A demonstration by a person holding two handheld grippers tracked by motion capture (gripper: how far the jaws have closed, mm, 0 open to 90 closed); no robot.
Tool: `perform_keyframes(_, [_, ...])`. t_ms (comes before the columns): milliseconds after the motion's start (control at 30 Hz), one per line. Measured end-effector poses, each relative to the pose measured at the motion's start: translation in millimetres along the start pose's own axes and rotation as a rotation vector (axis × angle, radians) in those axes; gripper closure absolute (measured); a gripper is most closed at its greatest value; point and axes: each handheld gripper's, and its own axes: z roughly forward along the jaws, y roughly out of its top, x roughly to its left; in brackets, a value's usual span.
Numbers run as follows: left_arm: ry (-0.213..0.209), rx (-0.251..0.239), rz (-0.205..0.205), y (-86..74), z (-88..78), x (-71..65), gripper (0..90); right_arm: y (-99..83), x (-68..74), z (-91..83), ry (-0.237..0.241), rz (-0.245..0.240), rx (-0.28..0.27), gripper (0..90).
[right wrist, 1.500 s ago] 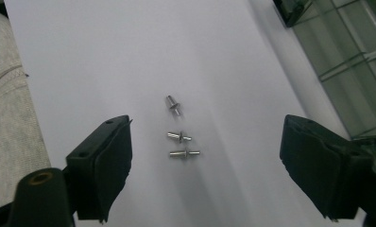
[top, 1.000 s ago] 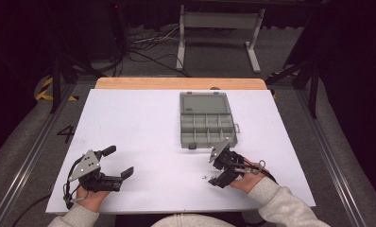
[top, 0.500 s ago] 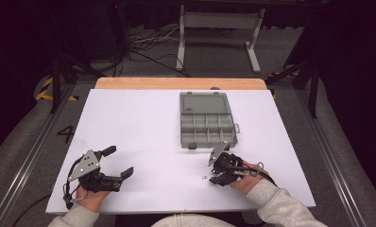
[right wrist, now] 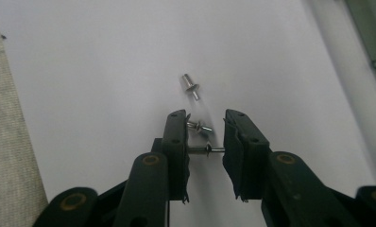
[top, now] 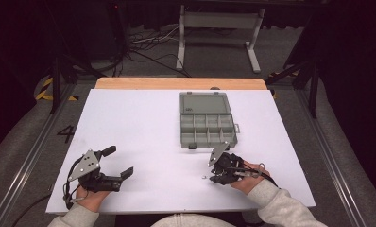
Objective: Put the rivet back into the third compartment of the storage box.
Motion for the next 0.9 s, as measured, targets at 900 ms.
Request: perform_keyframes(900, [0.008, 0.004, 0.0, -0.1, -0.1, 0.8, 2.4, 41.4, -53.8, -63.5, -0.076, 0.064, -0.149, 70.6])
